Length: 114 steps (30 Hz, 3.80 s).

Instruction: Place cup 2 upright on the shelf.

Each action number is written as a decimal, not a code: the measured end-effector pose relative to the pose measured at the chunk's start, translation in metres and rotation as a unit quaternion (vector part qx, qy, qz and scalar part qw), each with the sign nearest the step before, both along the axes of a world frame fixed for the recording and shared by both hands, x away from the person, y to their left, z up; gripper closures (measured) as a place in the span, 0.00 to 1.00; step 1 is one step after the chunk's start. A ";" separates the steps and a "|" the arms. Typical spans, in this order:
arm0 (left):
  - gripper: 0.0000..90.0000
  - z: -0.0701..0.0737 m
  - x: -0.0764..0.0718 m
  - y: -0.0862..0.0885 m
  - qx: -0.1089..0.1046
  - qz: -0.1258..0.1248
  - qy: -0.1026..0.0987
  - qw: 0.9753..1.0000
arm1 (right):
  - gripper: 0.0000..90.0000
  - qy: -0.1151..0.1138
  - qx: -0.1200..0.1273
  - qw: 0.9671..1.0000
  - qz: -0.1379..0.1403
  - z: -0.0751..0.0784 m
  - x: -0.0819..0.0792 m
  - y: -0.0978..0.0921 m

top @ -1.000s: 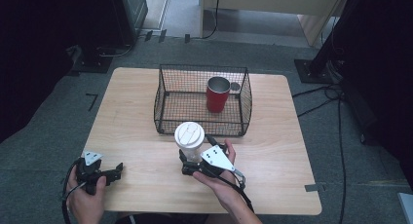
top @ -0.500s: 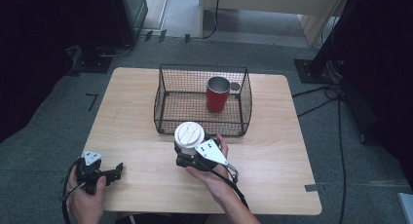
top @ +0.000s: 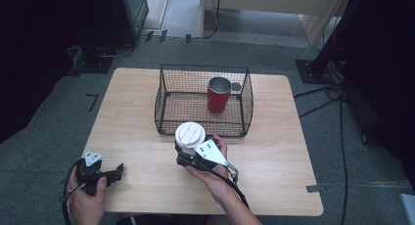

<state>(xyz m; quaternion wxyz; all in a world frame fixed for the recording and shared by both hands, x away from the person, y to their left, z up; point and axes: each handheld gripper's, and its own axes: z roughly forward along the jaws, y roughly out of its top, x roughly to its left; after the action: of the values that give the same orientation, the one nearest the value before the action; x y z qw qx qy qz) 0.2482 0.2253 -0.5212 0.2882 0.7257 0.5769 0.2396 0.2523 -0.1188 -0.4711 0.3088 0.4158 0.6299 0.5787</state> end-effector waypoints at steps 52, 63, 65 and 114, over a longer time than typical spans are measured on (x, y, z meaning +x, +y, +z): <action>0.00 0.000 0.000 0.000 0.000 -0.003 0.001 1.000 | 0.18 -0.129 0.024 0.990 -0.043 0.099 0.081 0.029; 0.00 0.000 0.000 0.000 0.000 -0.003 0.000 1.000 | 0.18 -0.126 0.021 0.990 -0.051 0.092 0.114 0.032; 0.00 0.000 0.000 0.000 0.000 -0.003 0.001 1.000 | 0.18 -0.124 0.020 0.991 -0.051 0.090 0.119 0.032; 0.00 0.000 0.000 -0.001 -0.002 -0.002 0.000 1.000 | 0.17 -0.022 -0.013 0.997 -0.070 0.025 0.198 0.036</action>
<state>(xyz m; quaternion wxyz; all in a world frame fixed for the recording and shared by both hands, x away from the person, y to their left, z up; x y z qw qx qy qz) 0.2483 0.2248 -0.5212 0.2898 0.7266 0.5758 0.2379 0.4506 -0.0831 -0.4466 0.3675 0.4424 0.5998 0.5563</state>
